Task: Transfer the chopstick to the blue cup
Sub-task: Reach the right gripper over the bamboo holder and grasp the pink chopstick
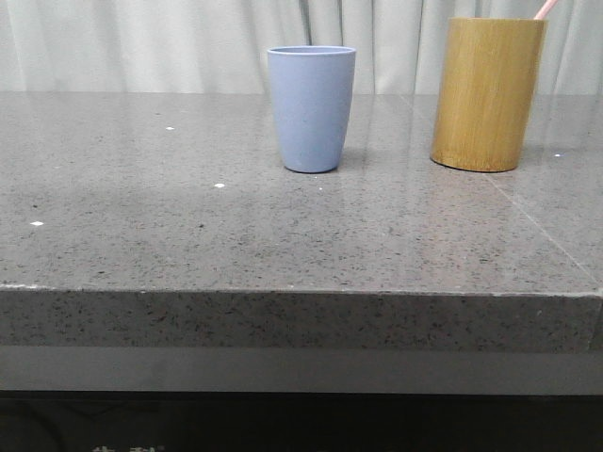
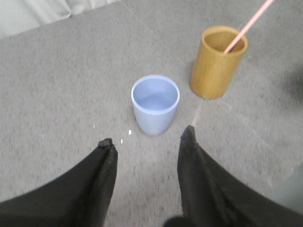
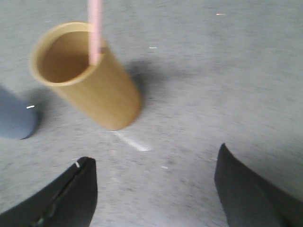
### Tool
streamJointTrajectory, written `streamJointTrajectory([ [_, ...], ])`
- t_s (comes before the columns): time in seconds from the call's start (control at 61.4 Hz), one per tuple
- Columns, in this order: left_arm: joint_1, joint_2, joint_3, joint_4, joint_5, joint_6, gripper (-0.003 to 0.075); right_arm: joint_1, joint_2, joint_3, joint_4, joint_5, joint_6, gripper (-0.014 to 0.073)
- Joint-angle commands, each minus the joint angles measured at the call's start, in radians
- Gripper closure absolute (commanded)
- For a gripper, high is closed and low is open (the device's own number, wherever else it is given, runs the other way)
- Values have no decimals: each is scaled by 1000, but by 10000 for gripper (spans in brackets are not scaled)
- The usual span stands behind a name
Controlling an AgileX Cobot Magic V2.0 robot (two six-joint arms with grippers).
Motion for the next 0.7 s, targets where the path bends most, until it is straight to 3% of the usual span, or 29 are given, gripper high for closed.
streamJointTrajectory([
  [0.0,-5,-121,129,-6,-121,-11,405,-8,47,-95,139,15,-103,54],
  [0.277,-5,-323,438,-18,-206,-11,405,9,224,-296,224,54,-159,54],
  [0.684,-5,-349,474,-18,-215,-11,405,98,437,-477,222,0,-158,57],
])
